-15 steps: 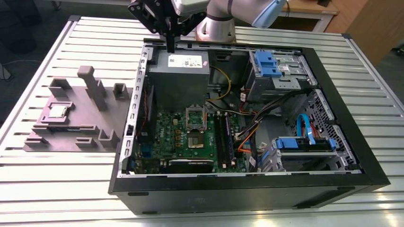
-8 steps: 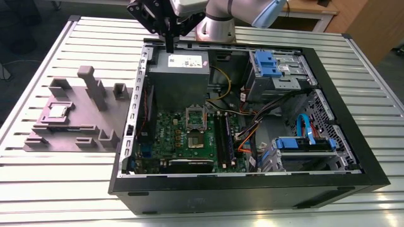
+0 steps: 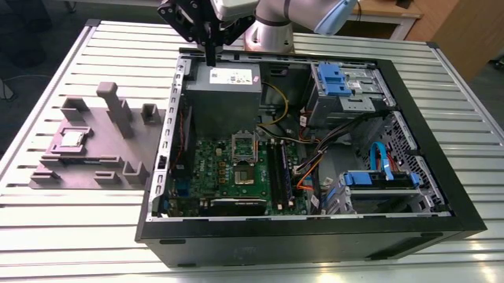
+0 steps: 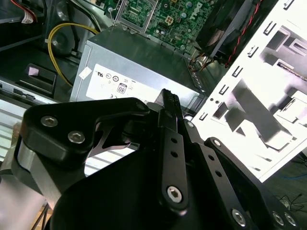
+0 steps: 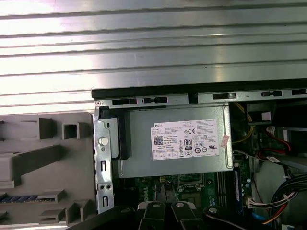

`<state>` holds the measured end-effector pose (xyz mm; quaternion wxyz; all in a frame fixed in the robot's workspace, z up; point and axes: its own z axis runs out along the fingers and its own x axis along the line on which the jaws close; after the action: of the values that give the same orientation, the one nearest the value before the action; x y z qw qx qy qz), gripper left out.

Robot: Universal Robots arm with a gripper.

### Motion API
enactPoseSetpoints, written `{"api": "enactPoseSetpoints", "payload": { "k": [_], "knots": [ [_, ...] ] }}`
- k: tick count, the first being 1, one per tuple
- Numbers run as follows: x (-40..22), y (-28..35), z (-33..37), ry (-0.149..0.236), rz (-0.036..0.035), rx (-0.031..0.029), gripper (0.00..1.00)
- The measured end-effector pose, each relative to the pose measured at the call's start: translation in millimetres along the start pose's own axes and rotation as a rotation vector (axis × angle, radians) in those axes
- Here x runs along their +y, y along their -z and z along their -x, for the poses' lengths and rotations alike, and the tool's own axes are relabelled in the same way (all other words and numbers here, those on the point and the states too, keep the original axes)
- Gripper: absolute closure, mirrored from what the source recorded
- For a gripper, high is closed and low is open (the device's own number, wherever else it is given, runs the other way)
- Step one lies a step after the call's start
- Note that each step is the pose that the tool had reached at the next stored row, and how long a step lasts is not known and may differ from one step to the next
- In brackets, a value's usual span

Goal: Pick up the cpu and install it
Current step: 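Reach for the cpu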

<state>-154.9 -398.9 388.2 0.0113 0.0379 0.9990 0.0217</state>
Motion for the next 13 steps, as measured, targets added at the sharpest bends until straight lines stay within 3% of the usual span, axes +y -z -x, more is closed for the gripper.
{"api": "enactPoseSetpoints", "payload": {
  "k": [13],
  "knots": [
    [-0.4,-1.3,-4.5,0.000,-0.0001,0.0008,0.90]
  ]
}}
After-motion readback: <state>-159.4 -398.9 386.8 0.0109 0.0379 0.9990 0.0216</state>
